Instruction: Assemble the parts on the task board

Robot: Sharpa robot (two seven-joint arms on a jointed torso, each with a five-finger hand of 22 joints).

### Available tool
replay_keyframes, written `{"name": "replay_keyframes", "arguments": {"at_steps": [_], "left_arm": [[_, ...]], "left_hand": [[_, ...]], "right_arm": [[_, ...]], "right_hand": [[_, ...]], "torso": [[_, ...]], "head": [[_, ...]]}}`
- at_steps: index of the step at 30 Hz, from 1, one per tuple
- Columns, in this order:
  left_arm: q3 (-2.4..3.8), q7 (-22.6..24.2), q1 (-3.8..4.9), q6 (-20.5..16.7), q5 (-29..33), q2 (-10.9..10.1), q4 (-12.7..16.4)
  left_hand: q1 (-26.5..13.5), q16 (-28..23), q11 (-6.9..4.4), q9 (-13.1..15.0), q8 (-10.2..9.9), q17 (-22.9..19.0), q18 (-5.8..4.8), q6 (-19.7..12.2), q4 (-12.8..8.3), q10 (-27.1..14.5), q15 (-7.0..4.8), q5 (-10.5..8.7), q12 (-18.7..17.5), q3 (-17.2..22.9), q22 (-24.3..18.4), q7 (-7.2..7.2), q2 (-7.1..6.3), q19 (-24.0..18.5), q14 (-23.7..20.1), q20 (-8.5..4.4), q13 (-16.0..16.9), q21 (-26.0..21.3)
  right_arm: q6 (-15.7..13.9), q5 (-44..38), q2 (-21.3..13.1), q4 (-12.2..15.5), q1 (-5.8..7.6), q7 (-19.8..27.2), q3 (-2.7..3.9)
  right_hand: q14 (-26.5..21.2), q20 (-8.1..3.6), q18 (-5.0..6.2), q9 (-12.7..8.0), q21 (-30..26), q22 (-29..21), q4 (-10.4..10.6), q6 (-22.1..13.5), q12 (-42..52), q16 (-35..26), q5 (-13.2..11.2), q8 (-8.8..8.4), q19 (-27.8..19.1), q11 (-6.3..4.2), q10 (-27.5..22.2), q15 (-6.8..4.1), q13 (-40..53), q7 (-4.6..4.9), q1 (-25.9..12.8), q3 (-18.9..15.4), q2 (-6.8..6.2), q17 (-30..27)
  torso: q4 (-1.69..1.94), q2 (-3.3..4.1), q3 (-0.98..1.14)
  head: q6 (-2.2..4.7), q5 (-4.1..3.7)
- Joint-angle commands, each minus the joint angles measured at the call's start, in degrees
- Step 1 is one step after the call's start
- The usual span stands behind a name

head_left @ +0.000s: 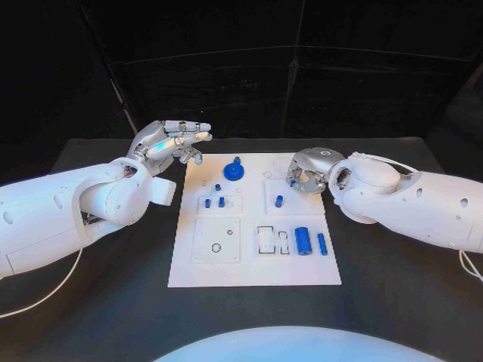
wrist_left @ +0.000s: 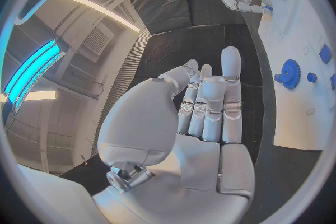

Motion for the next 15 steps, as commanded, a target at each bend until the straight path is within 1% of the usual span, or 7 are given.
{"name": "replay_keyframes", "arguments": {"at_steps": [1,4,9,10,11,13,15], "left_arm": [[0.04,0.3,0.04,0.4,0.2,0.1,-0.4],[0.04,0.4,0.03,0.4,0.2,0.0,-0.7],[0.04,0.4,0.02,0.4,0.2,-0.1,-1.0],[0.04,0.4,0.02,0.4,0.2,-0.2,-0.9],[0.04,0.4,0.02,0.4,0.2,-0.2,-0.9],[0.04,0.4,0.02,0.4,0.2,-0.3,-0.9],[0.04,0.4,0.02,0.4,0.2,-0.4,-0.9]], "left_hand": [[0.3,-0.3,0.09,-0.1,0.2,0.0,0.38,-0.2,-0.3,-0.3,-0.04,-0.05,0.2,0.0,-0.1,0.34,0.04,-0.5,-0.3,0.03,0.1,-0.2],[0.3,-0.3,0.09,-0.1,0.2,0.0,0.38,-0.2,-0.3,-0.3,-0.04,-0.05,0.2,0.0,-0.1,0.34,0.04,-0.5,-0.3,0.03,0.1,-0.2],[0.3,-0.3,0.09,-0.1,0.2,0.0,0.38,-0.2,-0.3,-0.3,-0.04,-0.05,0.2,0.0,-0.1,0.34,0.04,-0.5,-0.3,0.03,0.1,-0.2],[0.3,-0.3,0.09,-0.1,0.2,0.0,0.38,-0.2,-0.3,-0.3,-0.04,-0.05,0.2,0.0,-0.1,0.34,0.04,-0.5,-0.3,0.03,0.1,-0.2],[0.3,-0.3,0.09,-0.1,0.2,0.0,0.38,-0.2,-0.3,-0.3,-0.04,-0.05,0.2,0.0,-0.1,0.34,0.04,-0.5,-0.3,0.03,0.1,-0.2],[0.3,-0.3,0.09,-0.1,0.2,0.0,0.38,-0.2,-0.3,-0.3,-0.04,-0.05,0.2,0.0,-0.1,0.34,0.04,-0.5,-0.3,0.03,0.1,-0.2],[0.3,-0.3,0.09,-0.1,0.2,0.0,0.38,-0.2,-0.3,-0.3,-0.04,-0.05,0.2,0.0,-0.1,0.34,0.04,-0.5,-0.3,0.03,0.1,-0.2]], "right_arm": [[-2.7,-1.1,-0.5,0.6,0.09,-0.6,0.02],[-3.2,-1.1,-1.0,1.2,0.10,-0.6,0.03],[-4.0,-1.2,-2.1,2.5,0.12,-0.6,0.05],[-4.1,-1.2,-2.3,2.8,0.13,-0.6,0.06],[-4.2,-1.2,-2.5,3.1,0.13,-0.6,0.06],[-4.2,-1.1,-2.9,3.7,0.14,-0.6,0.07],[-4.3,-0.9,-3.6,4.6,0.15,-0.6,0.09]], "right_hand": [[1.5,-0.15,-0.41,0.0,0.2,0.1,0.1,0.2,0.3,-0.1,-0.2,0.04,0.4,-0.05,0.3,-0.29,0.1,0.06,-0.6,0.3,0.12,-0.1],[1.5,-0.16,-0.43,0.0,0.3,0.2,0.0,0.3,0.2,-0.1,-0.2,0.01,0.4,-0.04,0.3,-0.28,0.1,0.07,-0.7,0.4,0.09,-0.1],[1.5,-0.16,-0.45,0.0,0.3,0.3,-0.1,0.3,0.2,0.0,-0.3,0.00,0.4,-0.04,0.3,-0.28,0.0,0.07,-0.7,0.5,0.05,-0.1],[1.5,-0.16,-0.46,0.0,0.4,0.3,-0.2,0.3,0.2,-0.1,-0.3,-0.01,0.5,-0.04,0.3,-0.28,0.0,0.08,-0.8,0.6,0.01,-0.1],[1.5,-0.16,-0.46,0.0,0.4,0.3,-0.2,0.3,0.2,-0.1,-0.3,-0.02,0.5,-0.04,0.3,-0.28,0.0,0.08,-0.8,0.6,0.00,-0.1],[1.5,-0.16,-0.46,0.0,0.4,0.3,-0.2,0.3,0.2,-0.1,-0.3,-0.02,0.5,-0.04,0.3,-0.28,0.0,0.08,-0.8,0.6,0.00,-0.1],[1.5,-0.16,-0.46,0.0,0.4,0.3,-0.2,0.3,0.2,-0.1,-0.3,-0.02,0.5,-0.04,0.4,-0.28,0.0,0.08,-0.8,0.6,-0.01,-0.1]], "torso": [[0.02,-0.02,-0.02],[-0.02,0.02,-0.04],[0.01,0.03,-0.11],[0.02,0.04,-0.14],[0.03,0.06,-0.15],[0.06,0.13,-0.17],[0.08,0.06,-0.15]], "head": [[0.02,0.10],[0.05,0.16],[0.35,0.25],[0.27,0.23],[-0.31,0.07],[-0.19,-0.14],[-0.12,0.22]]}}
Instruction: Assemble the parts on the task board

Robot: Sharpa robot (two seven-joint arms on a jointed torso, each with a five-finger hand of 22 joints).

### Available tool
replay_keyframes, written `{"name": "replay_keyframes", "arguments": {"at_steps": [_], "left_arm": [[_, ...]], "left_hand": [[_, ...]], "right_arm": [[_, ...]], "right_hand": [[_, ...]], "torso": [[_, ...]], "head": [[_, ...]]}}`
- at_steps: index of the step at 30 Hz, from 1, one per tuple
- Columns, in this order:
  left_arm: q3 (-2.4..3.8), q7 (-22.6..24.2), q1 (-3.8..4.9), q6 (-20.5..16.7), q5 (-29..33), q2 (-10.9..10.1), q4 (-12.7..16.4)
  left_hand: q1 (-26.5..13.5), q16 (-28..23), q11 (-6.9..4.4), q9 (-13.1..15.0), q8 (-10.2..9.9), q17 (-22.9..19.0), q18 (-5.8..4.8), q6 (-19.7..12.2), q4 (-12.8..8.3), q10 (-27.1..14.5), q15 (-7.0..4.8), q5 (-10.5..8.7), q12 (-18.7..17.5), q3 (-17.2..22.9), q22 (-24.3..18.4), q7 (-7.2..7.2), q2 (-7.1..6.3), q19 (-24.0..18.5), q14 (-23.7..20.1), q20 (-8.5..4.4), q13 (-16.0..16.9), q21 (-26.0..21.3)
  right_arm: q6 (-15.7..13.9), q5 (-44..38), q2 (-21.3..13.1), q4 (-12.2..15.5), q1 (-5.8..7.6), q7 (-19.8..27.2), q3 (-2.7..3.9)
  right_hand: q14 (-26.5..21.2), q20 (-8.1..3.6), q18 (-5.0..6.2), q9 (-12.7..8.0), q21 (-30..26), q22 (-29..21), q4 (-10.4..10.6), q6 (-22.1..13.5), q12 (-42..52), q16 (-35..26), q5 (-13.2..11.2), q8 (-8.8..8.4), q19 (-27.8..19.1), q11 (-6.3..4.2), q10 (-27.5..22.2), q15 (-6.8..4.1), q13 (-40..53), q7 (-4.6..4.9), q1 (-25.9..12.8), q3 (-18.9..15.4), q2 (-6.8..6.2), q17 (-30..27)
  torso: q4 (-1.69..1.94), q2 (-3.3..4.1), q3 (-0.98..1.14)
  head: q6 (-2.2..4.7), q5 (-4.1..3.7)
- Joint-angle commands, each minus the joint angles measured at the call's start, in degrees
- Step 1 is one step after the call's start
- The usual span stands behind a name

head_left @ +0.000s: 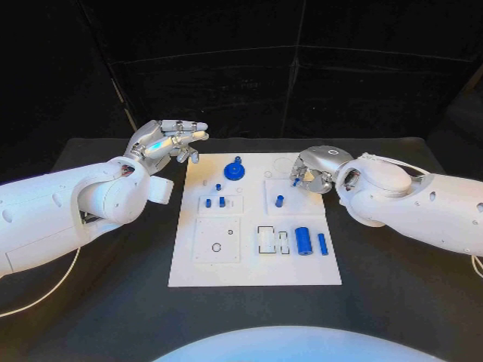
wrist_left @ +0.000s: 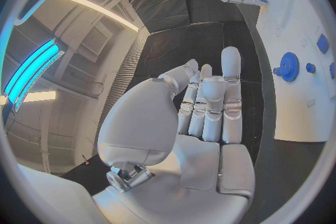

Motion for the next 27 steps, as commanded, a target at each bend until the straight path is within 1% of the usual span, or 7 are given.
{"name": "replay_keyframes", "arguments": {"at_steps": [1,9,13,16,18,22,27], "left_arm": [[0.04,0.4,0.06,0.3,0.2,-0.2,0.1],[0.04,0.4,0.06,0.4,0.2,-0.4,0.1],[0.04,0.5,0.06,0.8,0.2,-0.1,0.3],[0.04,0.5,0.06,0.9,0.2,0.0,0.5],[0.04,0.5,0.06,1.0,0.2,0.0,0.7],[0.04,0.5,0.07,1.1,0.2,0.0,0.9],[0.05,0.4,0.09,1.0,0.2,0.2,1.1]], "left_hand": [[0.3,-0.3,0.09,-0.1,0.2,-0.1,0.38,-0.2,-0.3,-0.3,-0.04,-0.04,0.2,0.0,-0.1,0.34,0.04,-0.5,-0.3,0.03,0.1,-0.2],[0.4,-0.4,0.15,-0.1,0.2,-0.3,0.37,-0.3,-0.4,-0.4,-0.01,-0.05,0.2,-0.1,-0.1,0.40,0.01,-0.5,-0.4,0.05,0.1,-0.3],[0.2,-0.4,0.22,-0.1,0.2,-0.4,0.35,-0.4,-0.3,-0.5,0.06,-0.06,0.3,-0.3,-0.2,0.46,-0.12,-0.5,-0.5,0.08,0.1,-0.4],[0.1,-0.5,0.25,-0.1,0.2,-0.5,0.34,-0.4,-0.3,-0.6,0.10,-0.06,0.3,-0.4,-0.2,0.48,-0.20,-0.5,-0.5,0.11,0.1,-0.4],[0.0,-0.5,0.26,-0.1,0.2,-0.5,0.34,-0.4,-0.2,-0.6,0.11,-0.06,0.3,-0.5,-0.3,0.49,-0.22,-0.5,-0.5,0.12,0.1,-0.5],[0.0,-0.5,0.26,-0.1,0.2,-0.5,0.34,-0.4,-0.2,-0.6,0.11,-0.06,0.3,-0.5,-0.3,0.49,-0.22,-0.5,-0.5,0.12,0.1,-0.5],[0.0,-0.5,0.26,-0.1,0.2,-0.5,0.34,-0.4,-0.2,-0.6,0.11,-0.06,0.3,-0.5,-0.3,0.49,-0.22,-0.5,-0.5,0.12,0.1,-0.5]], "right_arm": [[-1.7,-0.2,-1.1,1.8,0.14,-0.3,0.05],[-3.2,0.5,-3.6,7.3,0.68,0.1,0.24],[-3.6,0.7,-3.8,9.9,1.57,0.3,0.32],[-3.8,0.7,-3.5,11.8,2.23,0.4,0.36],[-3.8,0.7,-3.0,12.7,2.57,0.5,0.37],[-3.2,0.7,-1.6,13.5,2.89,0.8,0.38],[-2.2,0.7,1.1,12.6,3.00,1.3,0.33]], "right_hand": [[1.5,0.05,-0.50,0.0,0.5,0.2,0.0,0.3,0.2,0.0,-0.4,0.02,0.3,-0.04,0.4,-0.28,0.0,0.07,-0.9,0.4,-0.05,0.0],[1.5,0.05,-0.51,0.0,0.5,0.2,-0.1,0.4,0.1,0.0,-0.4,0.00,0.4,-0.05,0.4,-0.28,0.0,0.07,-0.9,0.5,-0.12,0.0],[1.5,0.05,-0.52,0.0,0.5,0.3,-0.2,0.3,0.1,0.1,-0.4,-0.03,0.4,-0.04,0.4,-0.28,0.0,0.07,-1.0,0.6,-0.15,0.0],[1.5,0.05,-0.52,0.0,0.5,0.3,-0.2,0.3,0.1,0.1,-0.4,-0.03,0.4,-0.04,0.4,-0.28,0.0,0.07,-1.0,0.6,-0.15,0.0],[1.5,0.05,-0.54,0.0,0.6,0.4,-0.3,0.3,0.0,0.1,-0.4,-0.07,0.4,-0.03,0.4,-0.28,-0.1,0.08,-1.0,0.8,-0.16,0.1],[1.5,0.05,-0.54,0.0,0.6,0.4,-0.3,0.3,0.0,0.1,-0.4,-0.07,0.4,-0.03,0.4,-0.28,-0.1,0.08,-1.0,0.8,-0.16,0.1],[1.5,0.05,-0.53,0.0,0.6,0.4,-0.4,0.3,0.0,0.2,-0.5,-0.11,0.4,-0.02,0.4,-0.27,-0.1,0.10,-1.0,1.0,-0.22,0.1]], "torso": [[0.05,-0.03,-0.04],[-0.15,-0.03,0.00],[0.07,-0.15,-0.04],[0.18,-0.16,-0.07],[0.11,-0.09,-0.10],[0.15,-0.10,-0.15],[0.21,-0.07,-0.13]], "head": [[-0.10,0.20],[0.21,0.51],[0.54,0.47],[0.57,0.72],[0.48,1.05],[0.35,1.59],[0.03,2.38]]}}
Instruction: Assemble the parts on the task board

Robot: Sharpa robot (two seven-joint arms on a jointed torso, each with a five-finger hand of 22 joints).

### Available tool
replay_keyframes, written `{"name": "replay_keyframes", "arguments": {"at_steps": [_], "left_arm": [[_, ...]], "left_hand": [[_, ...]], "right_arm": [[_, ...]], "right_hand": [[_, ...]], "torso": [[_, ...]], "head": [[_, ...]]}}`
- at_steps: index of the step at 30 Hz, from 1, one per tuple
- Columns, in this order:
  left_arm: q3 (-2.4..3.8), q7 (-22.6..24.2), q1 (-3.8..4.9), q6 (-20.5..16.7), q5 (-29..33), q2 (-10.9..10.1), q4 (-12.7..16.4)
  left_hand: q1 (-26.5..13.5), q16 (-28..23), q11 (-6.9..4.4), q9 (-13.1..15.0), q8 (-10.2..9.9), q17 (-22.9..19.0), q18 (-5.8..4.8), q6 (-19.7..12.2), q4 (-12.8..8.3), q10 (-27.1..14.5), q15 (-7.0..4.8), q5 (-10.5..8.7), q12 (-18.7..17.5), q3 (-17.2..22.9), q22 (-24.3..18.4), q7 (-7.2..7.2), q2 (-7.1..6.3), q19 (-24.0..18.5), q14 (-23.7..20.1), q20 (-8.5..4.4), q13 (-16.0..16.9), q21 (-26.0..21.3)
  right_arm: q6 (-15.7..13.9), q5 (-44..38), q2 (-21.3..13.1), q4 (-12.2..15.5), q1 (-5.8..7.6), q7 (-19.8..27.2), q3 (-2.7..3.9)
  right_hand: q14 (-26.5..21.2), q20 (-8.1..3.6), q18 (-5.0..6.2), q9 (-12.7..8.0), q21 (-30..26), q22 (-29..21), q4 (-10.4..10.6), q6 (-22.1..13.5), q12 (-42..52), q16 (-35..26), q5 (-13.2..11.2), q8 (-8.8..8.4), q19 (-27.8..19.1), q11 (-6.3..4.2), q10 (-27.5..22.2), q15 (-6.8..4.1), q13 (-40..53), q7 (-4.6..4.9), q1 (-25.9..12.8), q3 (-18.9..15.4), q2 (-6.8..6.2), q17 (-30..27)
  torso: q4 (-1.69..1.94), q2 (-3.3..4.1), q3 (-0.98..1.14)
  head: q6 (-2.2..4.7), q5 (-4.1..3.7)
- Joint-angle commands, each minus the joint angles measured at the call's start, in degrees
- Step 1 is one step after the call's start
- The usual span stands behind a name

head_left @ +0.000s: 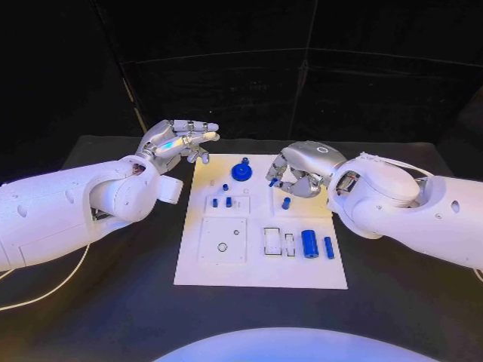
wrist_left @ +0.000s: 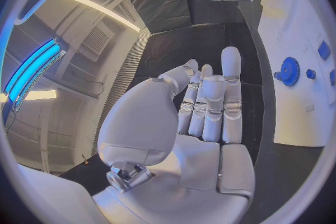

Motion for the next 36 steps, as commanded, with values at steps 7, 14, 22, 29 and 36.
{"name": "replay_keyframes", "arguments": {"at_steps": [7,14,22,29,36], "left_arm": [[0.05,0.4,0.13,0.6,0.2,0.6,0.2],[0.06,0.4,0.17,0.7,0.2,1.2,0.0],[0.06,0.3,0.17,0.8,0.2,1.6,-0.4],[0.06,0.3,0.16,1.1,0.2,1.8,-0.5],[0.05,0.2,0.16,1.2,0.2,1.7,-0.5]], "left_hand": [[-0.1,-0.3,0.06,0.0,0.2,-0.1,0.35,-0.2,0.0,-0.4,-0.08,-0.05,0.4,-0.4,-0.1,0.27,-0.23,-0.5,-0.3,0.15,0.1,-0.3],[-0.1,-0.3,0.06,0.0,0.2,-0.1,0.35,-0.2,0.0,-0.4,-0.08,-0.05,0.4,-0.4,-0.1,0.27,-0.23,-0.5,-0.3,0.15,0.1,-0.3],[-0.1,-0.3,0.06,0.0,0.2,-0.1,0.35,-0.2,0.0,-0.4,-0.08,-0.05,0.4,-0.4,-0.1,0.27,-0.23,-0.5,-0.3,0.15,0.1,-0.3],[-0.1,-0.3,0.02,0.0,0.3,-0.2,0.36,-0.2,0.1,-0.4,-0.08,-0.05,0.5,-0.5,-0.2,0.20,-0.10,-0.5,-0.4,0.17,0.1,-0.4],[-0.1,-0.3,0.02,0.0,0.3,-0.2,0.36,-0.1,0.1,-0.4,-0.08,-0.05,0.5,-0.5,-0.2,0.19,-0.08,-0.5,-0.4,0.17,0.1,-0.4]], "right_arm": [[2.0,-0.3,6.4,-2.9,-1.33,2.3,-0.21],[3.7,-0.8,9.7,-4.7,-2.57,3.3,-2.39],[5.3,-1.4,10.9,-5.7,-3.47,3.8,-4.62],[5.9,-2.4,11.6,-6.2,-4.41,3.8,-4.94],[5.6,-3.0,12.1,-6.5,-4.83,3.9,-5.01]], "right_hand": [[1.5,0.05,-0.51,0.0,0.3,-0.1,-0.1,0.3,0.0,0.1,-0.2,0.00,0.4,-0.01,0.4,-0.27,-0.1,0.12,-0.5,0.4,-0.16,-0.1],[1.5,0.05,-0.49,0.0,0.3,-0.2,-0.2,0.3,-0.1,0.1,-0.2,-0.04,0.3,0.01,0.4,-0.26,-0.1,0.15,-0.5,0.5,-0.20,-0.2],[1.5,0.06,-0.49,0.0,0.2,-0.2,-0.3,0.3,-0.1,0.1,-0.2,-0.09,0.3,0.05,0.4,-0.23,-0.2,0.19,-0.7,0.5,-0.27,-0.2],[1.5,0.07,-0.49,0.0,0.2,-0.2,-0.3,0.3,-0.2,0.1,-0.3,-0.11,0.2,0.06,0.4,-0.22,-0.2,0.21,-0.8,0.5,-0.30,-0.2],[1.5,0.08,-0.48,0.0,0.2,-0.2,-0.3,0.3,-0.2,0.1,-0.3,-0.11,0.2,0.07,0.4,-0.21,-0.2,0.22,-0.8,0.6,-0.32,-0.3]], "torso": [[0.03,0.15,0.06],[-0.03,0.09,0.09],[-0.11,0.08,0.20],[-0.16,0.07,0.12],[-0.18,-0.01,0.10]], "head": [[-0.57,1.63],[-1.19,1.89],[-1.46,2.76],[-1.53,3.06],[-1.81,3.17]]}}
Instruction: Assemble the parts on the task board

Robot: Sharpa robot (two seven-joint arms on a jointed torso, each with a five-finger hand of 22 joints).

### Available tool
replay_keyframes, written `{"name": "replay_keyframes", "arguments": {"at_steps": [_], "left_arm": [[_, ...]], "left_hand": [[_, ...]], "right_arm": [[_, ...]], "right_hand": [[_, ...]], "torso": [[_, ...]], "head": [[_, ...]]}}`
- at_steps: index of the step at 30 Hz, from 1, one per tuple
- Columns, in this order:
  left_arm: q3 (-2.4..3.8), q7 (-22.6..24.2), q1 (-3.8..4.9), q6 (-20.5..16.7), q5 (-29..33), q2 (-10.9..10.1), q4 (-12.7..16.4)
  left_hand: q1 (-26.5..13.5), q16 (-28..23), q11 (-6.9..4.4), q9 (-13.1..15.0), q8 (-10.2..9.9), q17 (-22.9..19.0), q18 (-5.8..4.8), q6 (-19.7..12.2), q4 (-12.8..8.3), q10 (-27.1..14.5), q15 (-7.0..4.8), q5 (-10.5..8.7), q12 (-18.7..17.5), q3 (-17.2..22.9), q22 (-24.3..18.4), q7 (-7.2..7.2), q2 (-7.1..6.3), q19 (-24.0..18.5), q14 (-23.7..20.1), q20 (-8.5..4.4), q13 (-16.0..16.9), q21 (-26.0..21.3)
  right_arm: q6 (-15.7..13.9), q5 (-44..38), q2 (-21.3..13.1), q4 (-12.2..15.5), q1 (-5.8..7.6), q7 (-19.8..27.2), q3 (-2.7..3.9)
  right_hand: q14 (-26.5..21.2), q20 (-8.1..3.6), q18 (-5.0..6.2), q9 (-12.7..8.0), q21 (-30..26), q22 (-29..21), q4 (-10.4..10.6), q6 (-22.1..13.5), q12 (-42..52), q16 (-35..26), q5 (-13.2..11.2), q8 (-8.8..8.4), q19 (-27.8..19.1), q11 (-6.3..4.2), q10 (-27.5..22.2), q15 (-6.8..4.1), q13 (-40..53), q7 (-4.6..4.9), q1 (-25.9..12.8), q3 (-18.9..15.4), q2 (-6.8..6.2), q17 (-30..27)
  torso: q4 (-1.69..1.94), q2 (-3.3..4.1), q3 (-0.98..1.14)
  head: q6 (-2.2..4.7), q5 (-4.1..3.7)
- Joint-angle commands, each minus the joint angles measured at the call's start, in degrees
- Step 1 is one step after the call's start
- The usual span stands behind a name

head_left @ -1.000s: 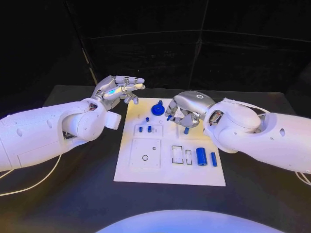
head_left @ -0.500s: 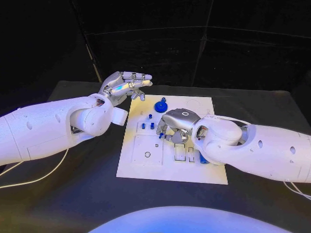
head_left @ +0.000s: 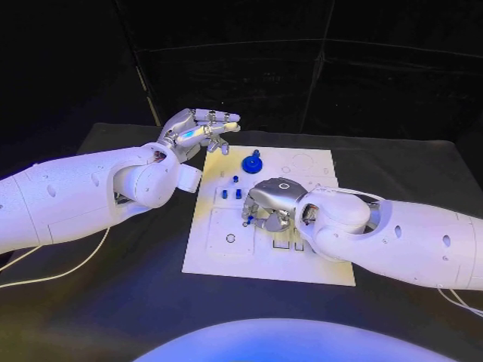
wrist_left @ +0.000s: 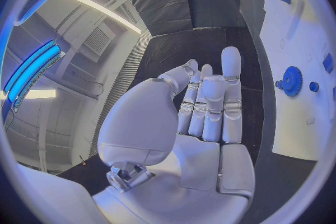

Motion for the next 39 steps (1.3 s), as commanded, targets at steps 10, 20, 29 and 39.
{"name": "replay_keyframes", "arguments": {"at_steps": [10,20,29,39], "left_arm": [[0.04,0.1,0.09,1.1,0.2,-0.1,0.0],[0.04,-0.1,0.09,1.3,0.2,-0.1,-0.1],[0.04,-0.4,0.09,1.3,0.2,-0.1,-0.2],[0.04,-0.5,0.09,2.0,0.2,-0.1,-0.1]], "left_hand": [[-0.1,-0.3,0.02,0.0,0.3,0.0,0.37,-0.1,-0.1,-0.4,-0.08,-0.05,0.2,-0.3,-0.1,0.19,-0.08,-0.3,-0.4,-0.03,0.1,-0.4],[-0.1,-0.3,0.02,0.0,0.3,0.0,0.37,-0.1,-0.1,-0.4,-0.08,-0.05,0.2,-0.3,-0.1,0.19,-0.08,-0.3,-0.4,-0.03,0.1,-0.4],[0.0,-0.4,-0.01,0.0,0.4,-0.2,0.39,-0.1,-0.1,-0.5,-0.09,-0.05,0.3,-0.3,-0.1,0.14,0.01,-0.3,-0.5,-0.02,0.1,-0.5],[0.0,-0.4,-0.01,0.0,0.4,-0.2,0.39,-0.1,-0.1,-0.5,-0.09,-0.05,0.3,-0.3,-0.1,0.14,0.01,-0.3,-0.5,-0.02,0.1,-0.5]], "right_arm": [[0.0,-2.1,0.7,0.2,-0.39,0.7,-0.12],[-0.9,-3.2,0.3,0.6,-0.46,0.4,-0.11],[0.5,-3.6,0.4,0.1,-0.47,-0.5,-0.10],[2.3,-3.7,1.0,-0.4,-0.46,-0.6,-0.09]], "right_hand": [[1.5,0.09,-0.48,0.1,0.2,-0.1,-0.1,0.2,-0.2,0.0,-0.3,0.05,0.2,0.07,0.4,-0.20,-0.1,0.13,-0.6,0.4,-0.08,-0.2],[1.5,0.09,-0.48,0.1,0.2,-0.1,-0.2,0.2,-0.2,0.0,-0.3,0.06,0.2,0.06,0.4,-0.20,-0.1,0.12,-0.7,0.5,-0.06,-0.2],[1.4,0.11,-0.47,0.1,0.2,-0.2,-0.2,0.3,-0.2,0.0,-0.3,0.04,0.1,0.08,0.5,-0.18,-0.1,0.14,-1.0,0.5,-0.19,-0.3],[1.4,0.15,-0.45,0.1,0.2,-0.2,-0.3,0.3,-0.3,0.0,-0.5,-0.02,0.1,0.09,0.5,-0.16,-0.2,0.14,-1.4,0.4,-0.34,-0.4]], "torso": [[0.00,-0.02,0.05],[-0.02,0.01,0.04],[0.05,-0.02,-0.04],[-0.04,-0.07,-0.02]], "head": [[-0.27,0.48],[-0.42,0.59],[-0.50,0.49],[-0.37,0.58]]}}
